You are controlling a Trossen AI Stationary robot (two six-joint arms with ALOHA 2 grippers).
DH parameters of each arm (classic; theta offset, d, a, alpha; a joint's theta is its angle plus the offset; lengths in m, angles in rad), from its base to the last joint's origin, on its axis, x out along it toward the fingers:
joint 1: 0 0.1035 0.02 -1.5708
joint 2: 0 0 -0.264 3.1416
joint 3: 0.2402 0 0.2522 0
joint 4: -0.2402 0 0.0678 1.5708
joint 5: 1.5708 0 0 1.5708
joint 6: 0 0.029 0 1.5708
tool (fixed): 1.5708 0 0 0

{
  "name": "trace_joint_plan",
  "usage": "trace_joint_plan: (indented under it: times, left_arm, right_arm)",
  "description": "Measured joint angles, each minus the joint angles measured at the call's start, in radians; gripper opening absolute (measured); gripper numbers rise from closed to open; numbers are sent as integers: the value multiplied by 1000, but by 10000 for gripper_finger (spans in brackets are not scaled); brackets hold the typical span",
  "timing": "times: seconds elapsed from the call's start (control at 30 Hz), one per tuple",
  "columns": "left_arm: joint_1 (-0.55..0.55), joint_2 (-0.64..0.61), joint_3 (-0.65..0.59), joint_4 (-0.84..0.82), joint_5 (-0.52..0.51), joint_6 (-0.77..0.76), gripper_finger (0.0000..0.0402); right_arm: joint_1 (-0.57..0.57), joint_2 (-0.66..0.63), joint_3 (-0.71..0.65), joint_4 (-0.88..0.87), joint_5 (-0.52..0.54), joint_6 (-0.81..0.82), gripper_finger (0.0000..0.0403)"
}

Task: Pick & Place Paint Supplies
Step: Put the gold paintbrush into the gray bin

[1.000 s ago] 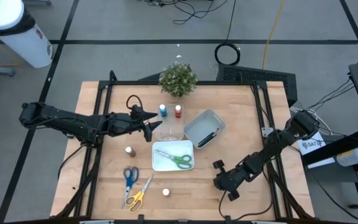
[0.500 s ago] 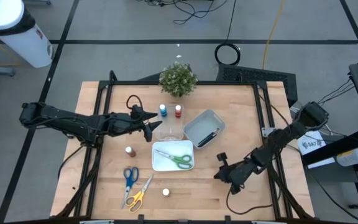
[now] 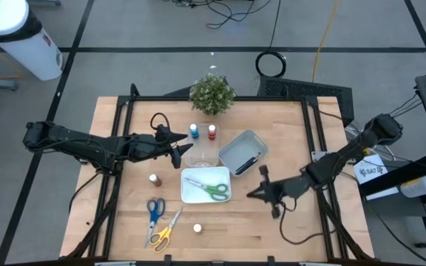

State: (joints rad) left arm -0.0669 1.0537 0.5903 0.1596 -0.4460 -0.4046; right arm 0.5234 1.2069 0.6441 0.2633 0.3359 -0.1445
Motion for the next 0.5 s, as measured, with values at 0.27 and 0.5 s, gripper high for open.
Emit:
trace_joint_plan:
  times: [0.27,0.5]
  left_arm:
    - [0,0,0,0,0,0,237]
    - [0,0,0,-1,0,1,237]
  right_arm:
    - [-313,-24,1,71,-136,-201,0]
    - [-549,97,1,48,-302,-235,1]
